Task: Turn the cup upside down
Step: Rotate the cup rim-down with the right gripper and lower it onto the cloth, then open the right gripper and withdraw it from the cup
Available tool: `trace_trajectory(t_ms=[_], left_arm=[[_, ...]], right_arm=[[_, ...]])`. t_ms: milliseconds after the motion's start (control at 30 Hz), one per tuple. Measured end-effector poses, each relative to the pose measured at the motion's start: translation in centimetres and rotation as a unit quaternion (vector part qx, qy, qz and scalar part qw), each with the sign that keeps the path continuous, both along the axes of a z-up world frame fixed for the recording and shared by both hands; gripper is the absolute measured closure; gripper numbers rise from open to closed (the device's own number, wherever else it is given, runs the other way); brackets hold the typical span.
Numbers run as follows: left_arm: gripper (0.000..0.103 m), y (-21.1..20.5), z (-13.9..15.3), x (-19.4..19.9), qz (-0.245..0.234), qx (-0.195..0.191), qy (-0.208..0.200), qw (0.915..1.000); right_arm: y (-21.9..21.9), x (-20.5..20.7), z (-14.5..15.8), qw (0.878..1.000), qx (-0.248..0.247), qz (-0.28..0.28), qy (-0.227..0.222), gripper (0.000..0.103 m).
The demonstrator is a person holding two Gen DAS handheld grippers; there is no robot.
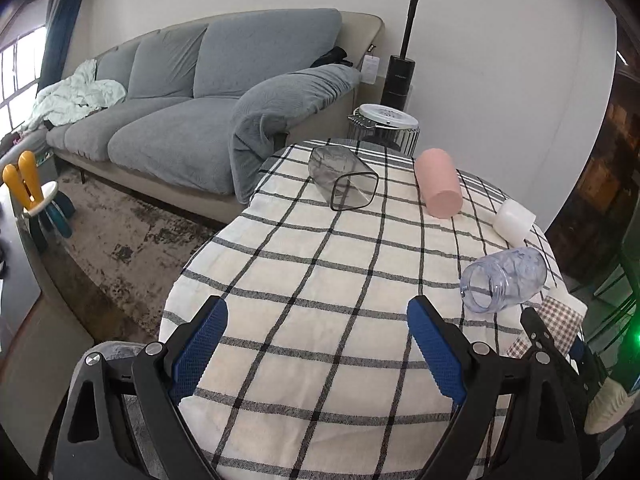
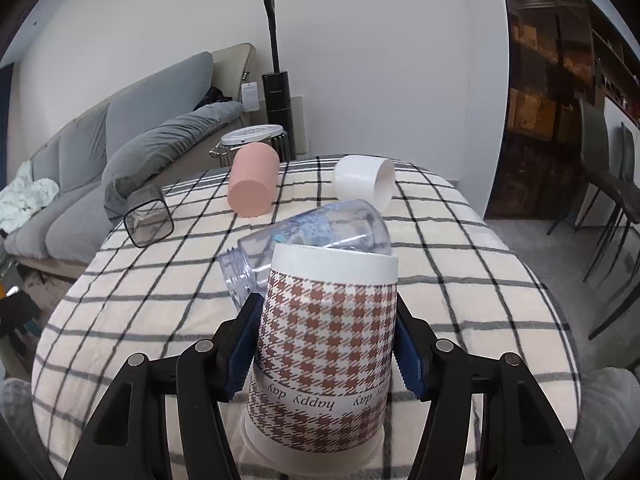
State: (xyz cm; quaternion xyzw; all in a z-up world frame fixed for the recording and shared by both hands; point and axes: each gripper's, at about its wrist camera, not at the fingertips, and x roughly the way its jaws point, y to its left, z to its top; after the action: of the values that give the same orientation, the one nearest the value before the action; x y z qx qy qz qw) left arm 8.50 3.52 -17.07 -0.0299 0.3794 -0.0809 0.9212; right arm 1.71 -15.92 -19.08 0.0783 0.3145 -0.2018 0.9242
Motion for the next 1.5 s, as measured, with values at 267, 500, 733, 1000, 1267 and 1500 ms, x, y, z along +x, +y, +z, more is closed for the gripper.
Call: trace_trajectory(t_ms=[267, 500, 733, 1000, 1267, 1500], left_arm=[[0.011, 0.3, 0.8, -1.3, -0.014, -0.007, 0.001, 0.9999], [0.011, 0.3, 3.3, -2.9, -0.032, -0.01, -0.005, 0.9994], [0.01, -1.0, 6.9, -4.7, -0.055, 0.015, -0.002, 0.9984], [0.008, -2.2, 8.4, -8.1, -0.065, 0.041, 0.031, 0.9965], [0.006, -2.5, 9.3, -10.9, -0.058, 0.056, 0.046, 0.9957], [0.006, -2.8, 9.6, -11.9, -0.056, 0.063, 0.046, 0.9954]], right_arm=[[0.5, -2.3, 0.8, 1.0, -0.01, -0.002, 0.017, 0.032], [1.3, -4.3, 5.3, 1.0, -0.027, 0.004, 0.003, 0.027], [1.4, -7.2, 12.4, 1.0, -0.021, -0.002, 0.009, 0.006], [0.4, -9.8, 14.7, 0.996, 0.041, 0.023, 0.077, 0.006], [0.4, -11.7, 15.3, 0.993, 0.054, 0.046, 0.099, 0.006], [0.3, -12.7, 15.0, 0.99, 0.065, 0.055, 0.11, 0.006]])
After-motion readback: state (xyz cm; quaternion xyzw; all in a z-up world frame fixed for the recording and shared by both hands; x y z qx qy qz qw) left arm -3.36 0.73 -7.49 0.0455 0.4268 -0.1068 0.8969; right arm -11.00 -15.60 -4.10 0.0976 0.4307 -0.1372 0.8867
